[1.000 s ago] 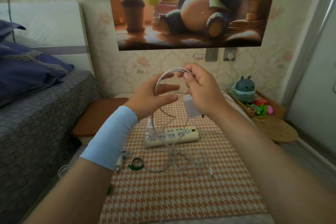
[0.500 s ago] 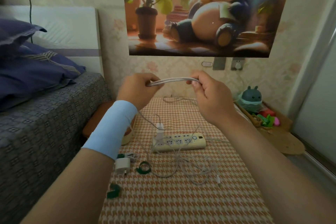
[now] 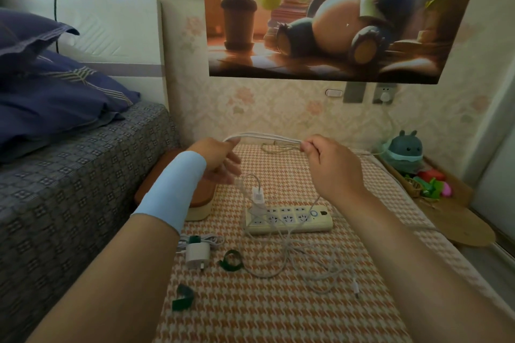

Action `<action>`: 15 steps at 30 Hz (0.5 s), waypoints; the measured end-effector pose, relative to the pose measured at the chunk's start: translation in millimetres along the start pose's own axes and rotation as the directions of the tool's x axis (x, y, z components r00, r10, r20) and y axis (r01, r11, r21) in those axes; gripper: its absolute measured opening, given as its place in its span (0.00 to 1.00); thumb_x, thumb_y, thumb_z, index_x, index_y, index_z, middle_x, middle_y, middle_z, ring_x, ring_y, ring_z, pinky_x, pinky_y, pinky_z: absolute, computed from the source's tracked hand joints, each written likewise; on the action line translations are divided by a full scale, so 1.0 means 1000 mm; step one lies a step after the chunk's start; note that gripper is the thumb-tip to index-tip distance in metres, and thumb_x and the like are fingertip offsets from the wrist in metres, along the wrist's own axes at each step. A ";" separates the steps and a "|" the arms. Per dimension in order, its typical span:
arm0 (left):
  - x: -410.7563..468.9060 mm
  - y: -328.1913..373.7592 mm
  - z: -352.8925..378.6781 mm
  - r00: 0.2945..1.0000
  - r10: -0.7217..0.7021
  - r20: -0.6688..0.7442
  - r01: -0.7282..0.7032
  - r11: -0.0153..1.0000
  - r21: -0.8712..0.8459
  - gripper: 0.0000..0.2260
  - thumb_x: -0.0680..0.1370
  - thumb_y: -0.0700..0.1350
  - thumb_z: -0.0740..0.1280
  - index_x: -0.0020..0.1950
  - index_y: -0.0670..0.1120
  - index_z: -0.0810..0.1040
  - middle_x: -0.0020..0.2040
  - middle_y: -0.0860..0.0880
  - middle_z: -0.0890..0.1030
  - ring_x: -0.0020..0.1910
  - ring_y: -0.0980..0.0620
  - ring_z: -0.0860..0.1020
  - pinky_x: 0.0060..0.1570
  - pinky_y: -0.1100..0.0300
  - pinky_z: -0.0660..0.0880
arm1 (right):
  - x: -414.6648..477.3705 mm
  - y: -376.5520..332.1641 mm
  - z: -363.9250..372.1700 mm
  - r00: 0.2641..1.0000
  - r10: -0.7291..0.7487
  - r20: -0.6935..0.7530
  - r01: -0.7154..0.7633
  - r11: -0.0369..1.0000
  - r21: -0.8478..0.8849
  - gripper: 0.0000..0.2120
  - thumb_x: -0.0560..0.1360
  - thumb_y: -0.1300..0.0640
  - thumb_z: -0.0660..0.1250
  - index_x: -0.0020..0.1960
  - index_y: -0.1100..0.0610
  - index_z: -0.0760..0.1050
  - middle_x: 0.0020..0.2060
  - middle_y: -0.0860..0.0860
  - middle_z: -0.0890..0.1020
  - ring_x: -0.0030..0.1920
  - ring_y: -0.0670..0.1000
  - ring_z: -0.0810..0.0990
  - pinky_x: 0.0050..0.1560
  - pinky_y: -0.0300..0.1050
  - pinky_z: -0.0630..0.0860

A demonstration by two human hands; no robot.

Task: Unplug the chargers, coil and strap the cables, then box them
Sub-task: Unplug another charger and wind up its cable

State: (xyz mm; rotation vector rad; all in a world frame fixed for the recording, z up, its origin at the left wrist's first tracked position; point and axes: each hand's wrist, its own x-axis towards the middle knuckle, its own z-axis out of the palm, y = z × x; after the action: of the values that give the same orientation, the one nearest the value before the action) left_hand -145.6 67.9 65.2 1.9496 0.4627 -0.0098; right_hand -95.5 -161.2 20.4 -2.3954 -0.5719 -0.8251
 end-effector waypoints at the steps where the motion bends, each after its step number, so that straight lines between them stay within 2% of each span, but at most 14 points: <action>1: 0.005 0.001 0.002 0.996 0.061 -0.061 -0.069 0.988 -0.137 0.20 0.83 0.51 0.62 0.53 0.34 0.81 0.43 0.42 0.84 0.32 0.48 0.80 0.27 0.61 0.79 | 0.000 0.000 0.005 1.000 0.006 0.005 -0.006 1.000 0.006 0.15 0.85 0.48 0.55 0.53 0.50 0.79 0.41 0.46 0.81 0.38 0.48 0.76 0.34 0.43 0.68; 3: 0.018 -0.001 0.003 0.947 0.181 -0.267 -0.246 0.940 -0.235 0.09 0.81 0.41 0.65 0.54 0.39 0.84 0.42 0.45 0.84 0.32 0.49 0.81 0.31 0.63 0.80 | 0.001 0.000 0.012 1.000 0.008 0.005 -0.008 1.000 0.010 0.14 0.85 0.49 0.55 0.51 0.50 0.78 0.38 0.45 0.80 0.36 0.46 0.76 0.33 0.42 0.68; 4: 0.026 -0.005 0.002 0.909 0.227 -0.349 -0.319 0.918 -0.234 0.09 0.80 0.39 0.65 0.52 0.45 0.86 0.40 0.46 0.85 0.35 0.47 0.83 0.37 0.59 0.83 | 0.002 0.000 0.015 1.000 0.007 -0.001 -0.007 1.000 0.014 0.14 0.85 0.49 0.55 0.50 0.50 0.78 0.37 0.45 0.79 0.35 0.46 0.75 0.32 0.41 0.67; 6: 0.037 -0.014 0.002 0.868 0.277 -0.413 -0.382 0.902 -0.199 0.11 0.80 0.42 0.66 0.44 0.55 0.86 0.39 0.46 0.85 0.40 0.44 0.84 0.47 0.47 0.83 | 0.003 0.000 0.019 1.000 0.003 -0.004 -0.003 1.000 0.024 0.14 0.85 0.49 0.55 0.50 0.50 0.78 0.37 0.45 0.79 0.34 0.45 0.75 0.32 0.41 0.67; 7: 0.039 -0.016 0.002 0.856 0.292 -0.426 -0.398 0.899 -0.182 0.10 0.80 0.44 0.67 0.43 0.55 0.85 0.39 0.46 0.85 0.40 0.44 0.83 0.49 0.44 0.82 | 0.003 0.001 0.022 1.000 0.001 0.005 -0.001 1.000 0.028 0.14 0.85 0.49 0.55 0.49 0.51 0.77 0.37 0.45 0.78 0.34 0.45 0.74 0.32 0.41 0.66; 9: 0.037 -0.017 0.002 0.824 0.326 -0.463 -0.432 0.891 -0.141 0.09 0.80 0.47 0.67 0.41 0.54 0.84 0.38 0.48 0.84 0.38 0.47 0.80 0.47 0.45 0.82 | 0.002 0.001 0.025 1.000 -0.003 0.031 0.002 0.999 0.041 0.14 0.85 0.49 0.56 0.48 0.52 0.77 0.35 0.46 0.77 0.33 0.45 0.73 0.30 0.42 0.64; 10: 0.037 -0.017 0.001 0.798 0.349 -0.492 -0.456 0.883 -0.114 0.10 0.80 0.49 0.67 0.38 0.53 0.81 0.37 0.49 0.83 0.36 0.48 0.79 0.42 0.47 0.81 | 0.002 0.002 0.026 0.999 -0.006 0.042 0.004 0.999 0.047 0.14 0.85 0.49 0.56 0.48 0.52 0.77 0.34 0.46 0.76 0.33 0.44 0.73 0.30 0.43 0.63; 12: 0.036 -0.016 -0.006 0.753 0.393 -0.528 -0.425 0.903 0.066 0.15 0.80 0.53 0.66 0.34 0.51 0.74 0.33 0.50 0.77 0.33 0.51 0.73 0.32 0.56 0.73 | 0.001 0.003 0.028 0.998 -0.006 0.056 0.003 0.998 0.061 0.14 0.85 0.50 0.56 0.49 0.53 0.78 0.33 0.46 0.76 0.32 0.45 0.73 0.30 0.43 0.63; 13: 0.034 -0.016 -0.012 0.750 0.423 -0.508 -0.356 0.906 0.229 0.16 0.80 0.55 0.65 0.34 0.50 0.72 0.33 0.49 0.76 0.33 0.50 0.73 0.32 0.58 0.70 | 0.001 0.004 0.028 0.998 0.003 0.059 -0.007 0.997 0.072 0.14 0.85 0.50 0.56 0.50 0.52 0.78 0.33 0.46 0.76 0.32 0.45 0.73 0.30 0.43 0.63; 15: 0.029 -0.017 -0.026 0.758 0.464 -0.458 -0.187 0.828 0.529 0.16 0.79 0.59 0.64 0.37 0.49 0.75 0.37 0.47 0.78 0.37 0.46 0.75 0.38 0.57 0.70 | 0.000 0.009 0.027 0.998 0.029 0.063 -0.034 0.996 0.083 0.14 0.85 0.50 0.56 0.52 0.52 0.79 0.33 0.45 0.76 0.32 0.44 0.73 0.30 0.43 0.63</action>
State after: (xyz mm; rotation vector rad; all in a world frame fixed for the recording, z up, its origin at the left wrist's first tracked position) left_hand -129.4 105.7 54.6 2.4771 0.5180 0.7976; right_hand -79.2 -151.5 -0.2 -2.3535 -0.5799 -0.7023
